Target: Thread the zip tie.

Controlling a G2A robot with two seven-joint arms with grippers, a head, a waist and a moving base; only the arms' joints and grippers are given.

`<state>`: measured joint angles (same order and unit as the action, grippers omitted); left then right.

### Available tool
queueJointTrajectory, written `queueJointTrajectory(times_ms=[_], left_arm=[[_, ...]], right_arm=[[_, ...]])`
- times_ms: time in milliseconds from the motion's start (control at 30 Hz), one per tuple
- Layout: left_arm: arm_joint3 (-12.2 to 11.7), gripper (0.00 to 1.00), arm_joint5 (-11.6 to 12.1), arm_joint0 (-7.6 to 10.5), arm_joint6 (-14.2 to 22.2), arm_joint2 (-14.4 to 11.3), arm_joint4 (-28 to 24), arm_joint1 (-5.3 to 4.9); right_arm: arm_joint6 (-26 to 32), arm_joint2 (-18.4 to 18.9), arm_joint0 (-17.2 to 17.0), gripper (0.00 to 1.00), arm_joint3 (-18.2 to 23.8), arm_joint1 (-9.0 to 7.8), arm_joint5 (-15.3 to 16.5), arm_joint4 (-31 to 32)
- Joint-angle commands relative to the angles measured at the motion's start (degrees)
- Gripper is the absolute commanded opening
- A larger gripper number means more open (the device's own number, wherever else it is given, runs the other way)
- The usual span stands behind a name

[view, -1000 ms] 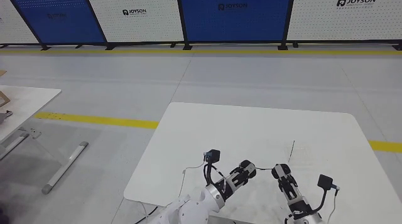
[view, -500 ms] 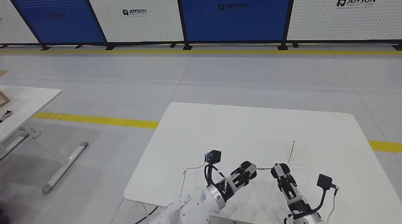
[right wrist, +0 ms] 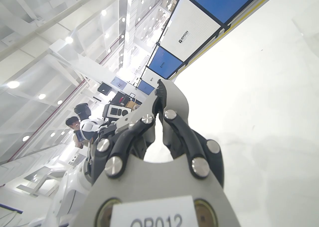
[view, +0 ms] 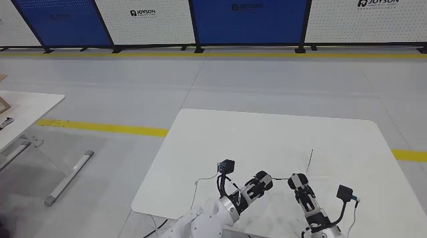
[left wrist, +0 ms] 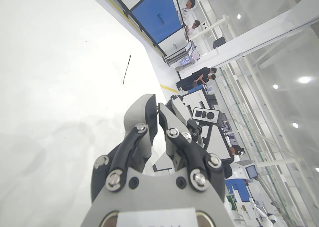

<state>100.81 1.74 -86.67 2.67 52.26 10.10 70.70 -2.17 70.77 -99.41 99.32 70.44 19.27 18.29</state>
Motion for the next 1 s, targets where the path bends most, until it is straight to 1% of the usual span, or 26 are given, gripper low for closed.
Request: queueJointTrajectory(times_ms=[0, 233, 267, 300, 333, 367, 400, 433, 533, 633, 767, 867, 967], left_arm=[[0.03, 0.0, 0.04, -0.03, 0.0, -0.04, 0.09, 0.01], [0.06, 0.0, 0.36, -0.13, -0.2, -0.08, -0.3, 0.07], [0.09, 0.0, 0.41, -0.16, -0.25, -0.09, -0.37, 0.08], [0.14, 0.0, 0.43, -0.19, -0.29, -0.1, -0.41, 0.09], [0.16, 0.0, 0.43, -0.21, -0.32, -0.1, -0.43, 0.1], [0.16, 0.0, 0.36, -0.26, -0.43, -0.09, -0.53, 0.11], [0.13, 0.0, 0.13, -0.34, -0.74, 0.0, -1.13, 0.16], [0.09, 0.0, -0.04, -0.34, -0.96, 0.11, -1.83, 0.21], [-0.13, 0.0, -0.21, -0.35, -1.53, 0.6, -3.62, 0.3], [0.13, 0.0, -0.29, -0.47, -1.5, 1.27, -5.25, 0.31], [1.53, 0.0, -0.64, -1.19, -3.19, 2.47, -6.68, 0.29], [2.7, 0.0, -1.56, -1.58, -4.72, 3.43, -8.18, 0.34], [3.66, 0.0, -2.02, -1.79, -4.79, 3.83, -8.18, 0.3]], right_arm=[[0.04, 0.05, 0.0, 0.0, -0.04, 0.02, 0.04, -0.01], [0.32, 0.1, -0.13, 0.0, 0.19, 0.11, 0.21, -0.05], [0.51, 0.09, -0.14, 0.11, 0.28, 0.11, 0.21, -0.08], [0.77, 0.04, -0.12, 0.35, 0.42, 0.11, 0.21, 0.07], [0.96, -0.01, -0.12, 0.44, 0.55, 0.09, 0.21, 0.33], [1.0, -0.07, -0.17, 0.5, 0.63, 0.09, 0.21, 0.57], [1.15, -0.19, -0.18, 0.88, 0.73, 0.09, 0.21, 0.72], [1.32, -0.29, -0.17, 1.0, 0.81, 0.09, 0.21, 0.78], [1.69, -0.5, -0.2, 1.0, 1.06, 0.05, 0.21, 0.63], [1.95, -0.41, -0.42, 1.0, 1.38, -0.06, 0.21, 0.28], [2.83, -0.15, -0.96, 1.0, 2.24, -0.3, 0.21, -0.52], [3.44, 0.29, -1.54, 1.0, 3.06, -0.57, 0.21, -1.38], [3.93, 0.62, -1.9, 1.0, 3.39, -0.78, 0.21, -1.78]])
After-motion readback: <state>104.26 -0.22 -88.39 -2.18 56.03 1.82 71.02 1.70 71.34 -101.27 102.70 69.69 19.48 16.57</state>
